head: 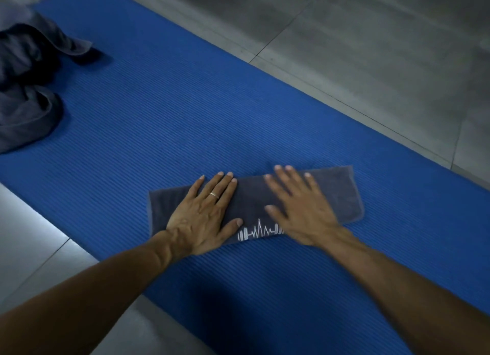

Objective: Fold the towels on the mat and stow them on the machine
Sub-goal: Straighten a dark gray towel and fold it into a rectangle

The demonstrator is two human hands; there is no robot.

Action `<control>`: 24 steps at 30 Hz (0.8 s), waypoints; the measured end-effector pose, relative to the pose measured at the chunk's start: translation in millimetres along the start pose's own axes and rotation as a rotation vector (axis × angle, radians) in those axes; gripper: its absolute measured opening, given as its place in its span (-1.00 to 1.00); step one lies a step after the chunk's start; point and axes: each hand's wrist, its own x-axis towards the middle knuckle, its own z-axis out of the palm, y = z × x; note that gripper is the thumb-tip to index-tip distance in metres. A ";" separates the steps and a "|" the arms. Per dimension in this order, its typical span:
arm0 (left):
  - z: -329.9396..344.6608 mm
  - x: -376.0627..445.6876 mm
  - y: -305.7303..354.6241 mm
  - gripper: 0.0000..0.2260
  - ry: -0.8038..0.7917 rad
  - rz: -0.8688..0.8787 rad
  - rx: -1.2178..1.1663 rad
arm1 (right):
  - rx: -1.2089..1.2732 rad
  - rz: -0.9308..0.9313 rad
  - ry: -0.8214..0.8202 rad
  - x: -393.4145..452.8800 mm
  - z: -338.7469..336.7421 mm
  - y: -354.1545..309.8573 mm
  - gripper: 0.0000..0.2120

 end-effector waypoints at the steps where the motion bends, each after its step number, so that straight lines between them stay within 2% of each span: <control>1: 0.0 0.3 -0.1 -0.24 0.004 0.001 -0.007 | -0.037 0.046 -0.012 -6.2 1.3 25.4 -0.29; 4: -0.3 0.6 1.0 -0.25 0.017 0.001 -0.021 | -0.055 0.341 -0.105 -21.0 -1.6 87.8 -0.26; 6: -1.4 0.7 2.2 -0.26 0.029 -0.001 -0.038 | -0.091 0.480 -0.066 -21.6 -9.5 85.5 -0.26; 8: -0.7 1.5 2.0 -0.26 0.038 -0.002 -0.041 | -0.061 0.362 0.074 -13.8 -13.7 43.5 -0.33; 10: 0.5 1.2 2.5 -0.27 0.033 -0.003 -0.035 | 0.067 0.166 0.071 -6.8 -5.6 -7.0 -0.36; 11: 0.7 1.0 1.7 -0.26 0.028 0.002 -0.034 | 0.112 0.125 0.044 -5.7 -0.4 -25.9 -0.36; 13: 1.2 0.2 -3.0 -0.26 0.001 0.042 -0.021 | 0.115 0.144 0.027 -7.2 5.2 -34.6 -0.36; 17: -1.4 -19.1 -38.8 -0.25 -0.035 0.140 0.062 | 0.043 0.214 -0.068 -17.9 0.8 -4.1 -0.33; 21: -5.1 -45.5 -79.8 -0.17 -0.055 0.011 0.005 | 0.046 0.348 -0.194 -10.4 -11.8 -19.1 -0.38; 24: -15.2 -43.5 -90.2 -0.30 0.024 -0.032 -0.162 | 0.121 0.395 -0.117 -10.0 -30.5 -58.5 -0.40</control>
